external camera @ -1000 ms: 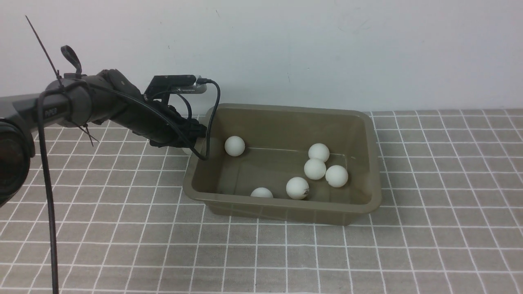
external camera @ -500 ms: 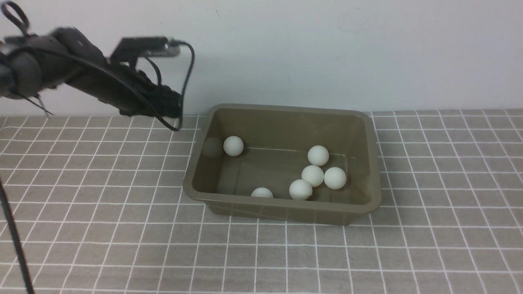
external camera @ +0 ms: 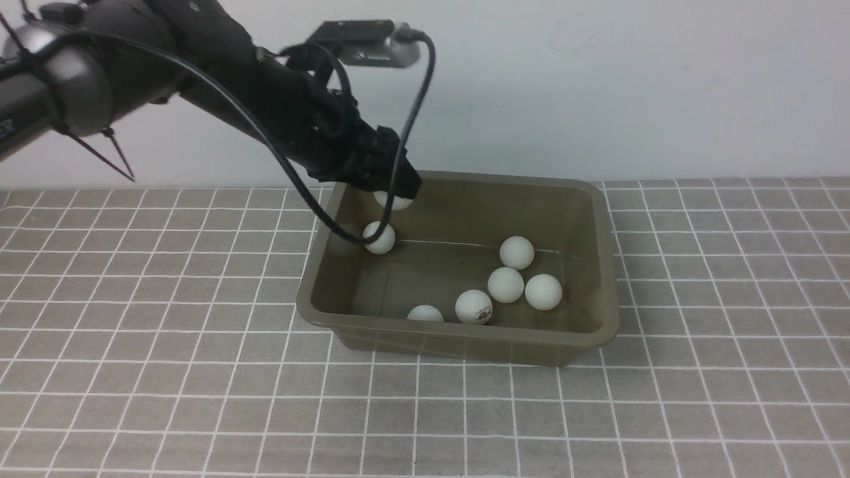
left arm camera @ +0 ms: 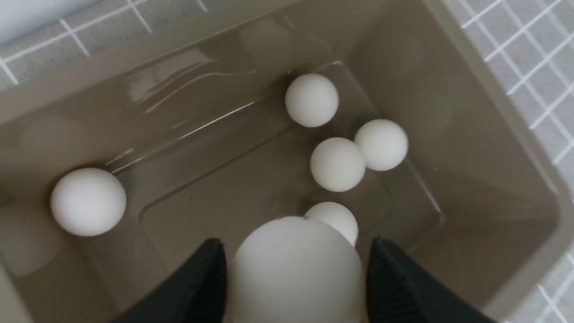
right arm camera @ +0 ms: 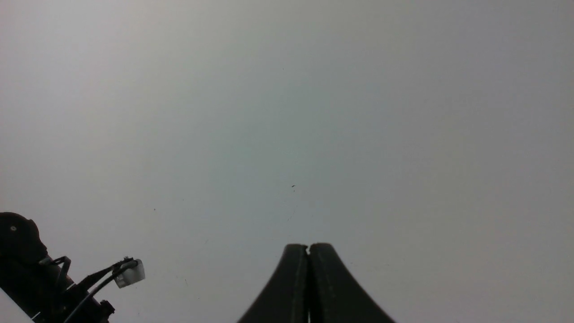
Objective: Put the table tennis balls into the box on the grey coffee tablecloth.
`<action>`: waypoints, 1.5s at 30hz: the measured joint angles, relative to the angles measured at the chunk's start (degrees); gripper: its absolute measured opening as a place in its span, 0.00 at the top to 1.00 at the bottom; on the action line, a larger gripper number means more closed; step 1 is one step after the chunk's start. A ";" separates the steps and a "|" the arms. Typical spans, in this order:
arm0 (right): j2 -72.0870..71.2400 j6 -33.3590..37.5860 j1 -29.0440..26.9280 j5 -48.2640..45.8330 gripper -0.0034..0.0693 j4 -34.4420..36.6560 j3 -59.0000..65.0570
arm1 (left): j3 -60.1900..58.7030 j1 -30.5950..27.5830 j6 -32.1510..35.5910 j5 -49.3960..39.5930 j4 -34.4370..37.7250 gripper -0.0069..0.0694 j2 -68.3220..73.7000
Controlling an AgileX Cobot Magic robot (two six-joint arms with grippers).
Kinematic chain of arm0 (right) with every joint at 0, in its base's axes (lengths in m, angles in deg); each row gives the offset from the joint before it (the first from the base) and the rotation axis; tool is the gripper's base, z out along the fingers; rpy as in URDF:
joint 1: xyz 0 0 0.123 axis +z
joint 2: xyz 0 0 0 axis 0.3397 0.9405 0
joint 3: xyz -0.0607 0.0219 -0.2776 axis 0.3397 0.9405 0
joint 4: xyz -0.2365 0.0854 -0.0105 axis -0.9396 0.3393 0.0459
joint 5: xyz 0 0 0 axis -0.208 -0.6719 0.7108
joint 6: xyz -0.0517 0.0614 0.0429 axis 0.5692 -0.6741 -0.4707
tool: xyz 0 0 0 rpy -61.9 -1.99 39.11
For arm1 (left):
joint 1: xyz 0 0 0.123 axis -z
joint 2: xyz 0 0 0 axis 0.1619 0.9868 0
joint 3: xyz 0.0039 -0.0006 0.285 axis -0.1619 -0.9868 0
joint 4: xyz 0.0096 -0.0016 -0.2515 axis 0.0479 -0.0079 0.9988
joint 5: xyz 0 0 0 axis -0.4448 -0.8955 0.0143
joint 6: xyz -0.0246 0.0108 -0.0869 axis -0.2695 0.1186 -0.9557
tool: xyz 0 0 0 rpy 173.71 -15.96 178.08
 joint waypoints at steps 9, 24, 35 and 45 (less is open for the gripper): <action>0.00 0.00 0.00 0.05 0.97 0.00 0.00 | 0.00 -0.78 -11.74 0.63 -3.29 0.46 -3.13; 0.00 0.00 0.00 0.05 0.97 -0.02 0.00 | -24.72 -2.16 -15.07 4.52 -9.87 0.92 -51.09; 0.00 0.00 0.00 0.05 0.97 -0.02 0.00 | -55.83 -2.16 -18.17 20.59 -7.21 0.92 -89.59; 0.00 0.00 0.00 0.05 0.97 -0.02 0.00 | -65.40 -2.16 -19.00 21.84 -8.50 0.92 -107.21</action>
